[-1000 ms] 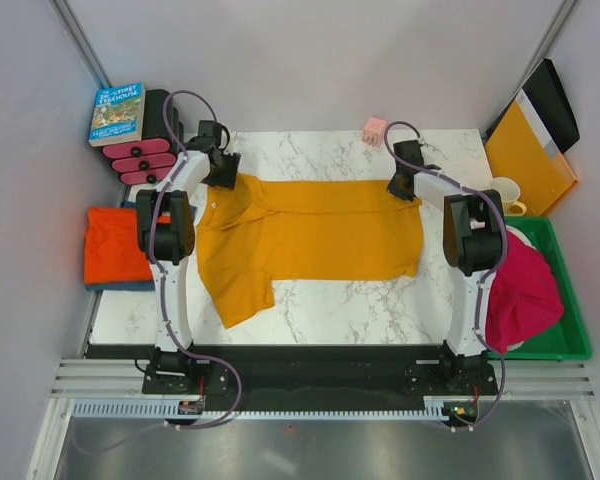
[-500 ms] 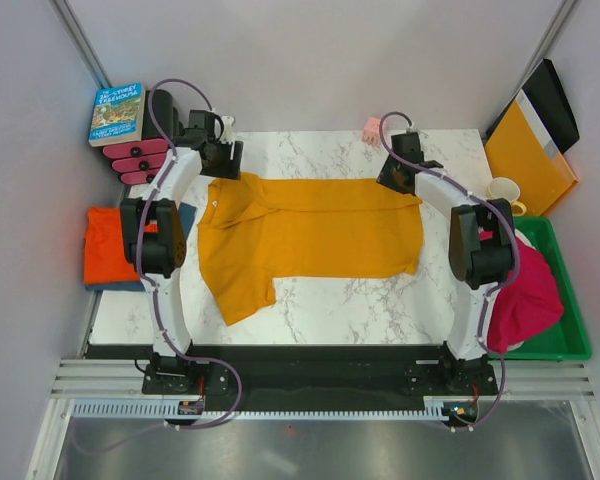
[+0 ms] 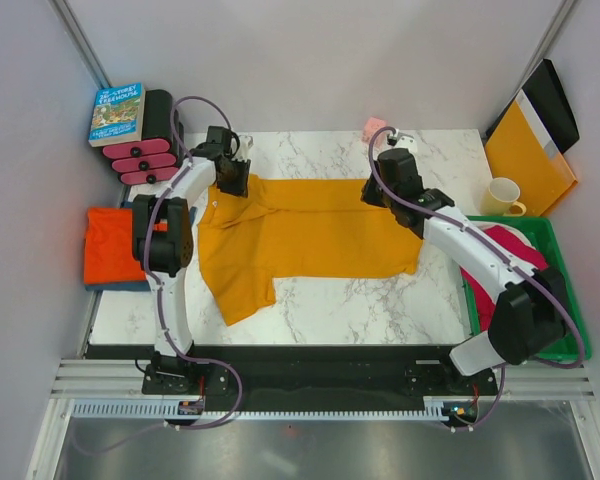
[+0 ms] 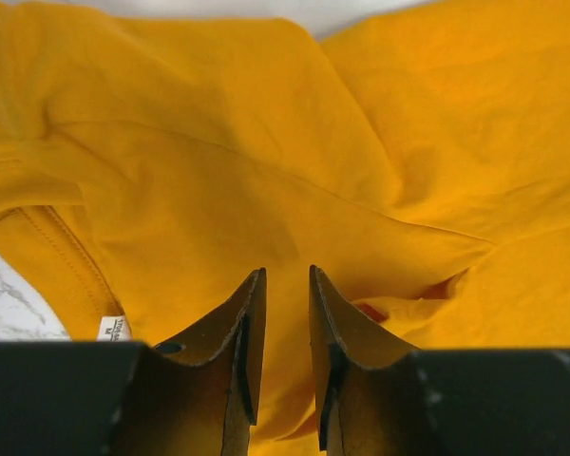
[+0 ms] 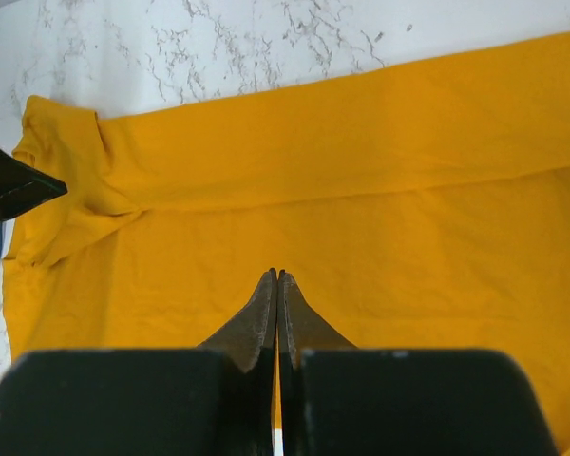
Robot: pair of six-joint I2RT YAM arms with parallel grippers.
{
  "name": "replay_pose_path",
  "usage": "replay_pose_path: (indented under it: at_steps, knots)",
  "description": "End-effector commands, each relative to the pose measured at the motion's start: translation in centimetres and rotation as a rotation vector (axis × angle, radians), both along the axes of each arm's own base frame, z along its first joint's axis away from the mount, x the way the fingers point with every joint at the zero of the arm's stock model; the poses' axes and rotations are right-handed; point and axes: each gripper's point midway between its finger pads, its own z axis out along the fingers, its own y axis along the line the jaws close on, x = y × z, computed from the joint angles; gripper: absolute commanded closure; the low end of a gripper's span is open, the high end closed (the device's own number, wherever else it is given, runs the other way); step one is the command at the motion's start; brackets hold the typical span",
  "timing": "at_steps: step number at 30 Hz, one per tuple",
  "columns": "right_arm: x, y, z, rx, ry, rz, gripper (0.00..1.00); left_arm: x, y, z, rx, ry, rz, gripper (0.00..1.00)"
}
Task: Fold and stack the t-shirts
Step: Fold the flattened tshirt in 1/3 of the way
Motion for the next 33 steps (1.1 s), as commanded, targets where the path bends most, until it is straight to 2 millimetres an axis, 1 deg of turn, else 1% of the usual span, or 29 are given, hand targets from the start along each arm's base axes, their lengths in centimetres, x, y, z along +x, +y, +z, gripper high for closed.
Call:
replay_pose_path:
  at_steps: [1, 4, 7, 11, 12, 13, 15, 16, 18, 19, 20, 21, 22, 23, 28, 31, 33]
  knots:
    - [-2.0, -1.2, 0.3, -0.033, -0.006, -0.046, 1.00, 0.1, -0.6, -0.5, -0.039, 0.007, -0.010, 0.71]
    - [-2.8, -1.9, -1.0, -0.060, 0.022, -0.059, 1.00, -0.3, -1.4, 0.6, -0.063, -0.013, -0.030, 0.72]
    - [-3.3, -2.1, -2.3, -0.066, 0.045, -0.065, 1.00, -1.2, -1.9, 0.7, -0.060, -0.011, -0.048, 0.73]
    - [-3.7, -2.0, -3.7, -0.060, 0.072, -0.063, 1.00, -2.5, -2.4, 0.9, -0.065, -0.007, -0.063, 0.76]
    - [-3.8, -1.9, -4.2, -0.060, 0.079, -0.060, 1.00, -2.7, -2.4, 1.0, -0.066, -0.010, -0.064, 0.76]
    - [-3.8, -1.7, -4.4, -0.056, 0.082, -0.056, 1.00, -3.5, -2.3, 1.3, -0.069, -0.010, -0.063, 0.76]
    - [-4.0, -1.5, -5.0, -0.058, 0.091, -0.048, 1.00, -4.0, -2.5, 1.5, -0.075, -0.015, -0.070, 0.78]
    - [-4.1, -1.5, -5.1, -0.059, 0.096, -0.046, 1.00, -4.7, -2.4, 1.1, -0.073, -0.002, -0.069, 0.78]
    - [-4.3, -1.3, -5.6, -0.057, 0.104, -0.042, 1.00, -5.2, -2.3, 2.1, -0.075, -0.023, -0.070, 0.79]
    - [-4.4, -1.2, -5.8, -0.060, 0.108, -0.038, 1.00, -6.0, -2.1, 1.7, -0.071, -0.013, -0.068, 0.79]
    - [-4.6, -1.2, -6.1, -0.060, 0.113, -0.035, 1.00, -6.2, -2.0, 2.6, -0.073, -0.035, -0.066, 0.79]
    - [-4.7, -1.1, -6.3, -0.056, 0.115, -0.035, 1.00, -6.5, -1.9, 2.8, -0.073, -0.042, -0.063, 0.79]
    - [-4.9, -1.0, -6.4, -0.053, 0.119, -0.034, 1.00, -7.2, -1.9, 2.4, -0.073, -0.030, -0.069, 0.79]
    - [-5.0, -1.0, -6.6, -0.051, 0.119, -0.032, 1.00, -7.6, -2.0, 2.7, -0.077, -0.032, -0.084, 0.79]
    - [-5.6, -1.2, -7.2, -0.046, 0.133, -0.041, 1.00, -10.0, -2.0, 0.5, -0.038, 0.035, -0.135, 0.79]
    - [-6.0, -1.4, -7.3, -0.043, 0.136, -0.041, 1.00, -10.9, -1.9, -0.5, -0.030, 0.066, -0.153, 0.80]
    - [-6.2, -1.5, -7.4, -0.041, 0.136, -0.043, 1.00, -10.7, -1.4, -0.4, -0.013, 0.054, -0.120, 0.82]
